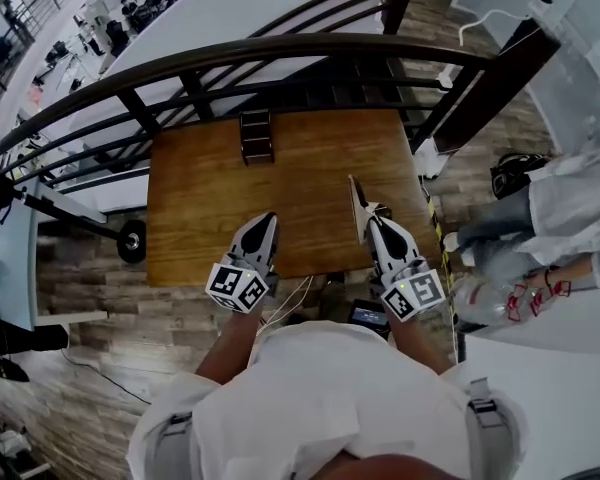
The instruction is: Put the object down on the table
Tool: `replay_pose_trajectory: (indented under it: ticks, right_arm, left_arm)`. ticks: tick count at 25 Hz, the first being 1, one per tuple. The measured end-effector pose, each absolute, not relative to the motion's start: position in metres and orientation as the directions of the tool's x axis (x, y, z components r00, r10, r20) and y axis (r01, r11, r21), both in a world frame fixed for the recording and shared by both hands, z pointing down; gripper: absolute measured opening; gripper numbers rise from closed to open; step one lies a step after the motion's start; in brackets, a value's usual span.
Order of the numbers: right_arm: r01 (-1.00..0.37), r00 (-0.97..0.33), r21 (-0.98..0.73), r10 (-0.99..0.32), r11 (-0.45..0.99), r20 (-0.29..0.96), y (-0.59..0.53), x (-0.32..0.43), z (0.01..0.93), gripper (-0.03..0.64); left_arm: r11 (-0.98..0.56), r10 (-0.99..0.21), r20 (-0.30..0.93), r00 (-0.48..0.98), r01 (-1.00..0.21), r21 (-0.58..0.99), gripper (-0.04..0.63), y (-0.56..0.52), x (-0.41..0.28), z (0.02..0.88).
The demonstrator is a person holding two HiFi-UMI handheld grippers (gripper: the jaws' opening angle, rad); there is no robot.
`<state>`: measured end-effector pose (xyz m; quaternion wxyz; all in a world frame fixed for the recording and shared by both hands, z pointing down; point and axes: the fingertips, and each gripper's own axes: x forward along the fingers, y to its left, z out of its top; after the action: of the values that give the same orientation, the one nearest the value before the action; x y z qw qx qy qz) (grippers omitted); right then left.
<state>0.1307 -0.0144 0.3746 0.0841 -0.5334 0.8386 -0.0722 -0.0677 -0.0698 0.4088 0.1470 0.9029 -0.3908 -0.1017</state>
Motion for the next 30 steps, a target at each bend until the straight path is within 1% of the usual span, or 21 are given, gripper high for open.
replay_pose_trajectory:
  ticks: [7, 12, 18, 22, 25, 30]
  right_arm:
    - [-0.829, -0.493, -0.244, -0.863, 0.504, -0.108, -0.108, 0.163, 0.371, 0.028]
    - [-0.805, -0.513, -0.274, -0.849, 0.527, -0.127, -0.161, 0.193, 0.373, 0.028]
    - [-0.770, -0.533, -0.332, -0.835, 0.545, -0.137, -0.211, 0.217, 0.381, 0.028]
    - [-0.723, -0.550, -0.415, -0.824, 0.552, -0.138, -0.232, 0.223, 0.396, 0.028]
    - [-0.717, -0.556, -0.425, -0.821, 0.553, -0.130, -0.248, 0.222, 0.405, 0.028]
    - [-0.714, -0.550, -0.460, -0.829, 0.529, -0.101, -0.262, 0.201, 0.419, 0.028]
  left_arm:
    - [-0.606, -0.780, -0.043, 0.625, -0.735, 0.303, 0.015, -0.142, -0.040, 0.395]
    - [-0.565, -0.812, -0.034, 0.583, -0.770, 0.296, 0.015, -0.183, -0.021, 0.395]
    - [-0.507, -0.845, 0.009, 0.534, -0.808, 0.299, 0.015, -0.224, -0.008, 0.401]
    - [-0.488, -0.858, 0.020, 0.514, -0.825, 0.285, 0.015, -0.241, -0.004, 0.406]
    - [-0.484, -0.860, 0.017, 0.509, -0.828, 0.283, 0.015, -0.251, -0.003, 0.408]
    - [-0.498, -0.852, 0.022, 0.523, -0.823, 0.275, 0.015, -0.263, -0.021, 0.416]
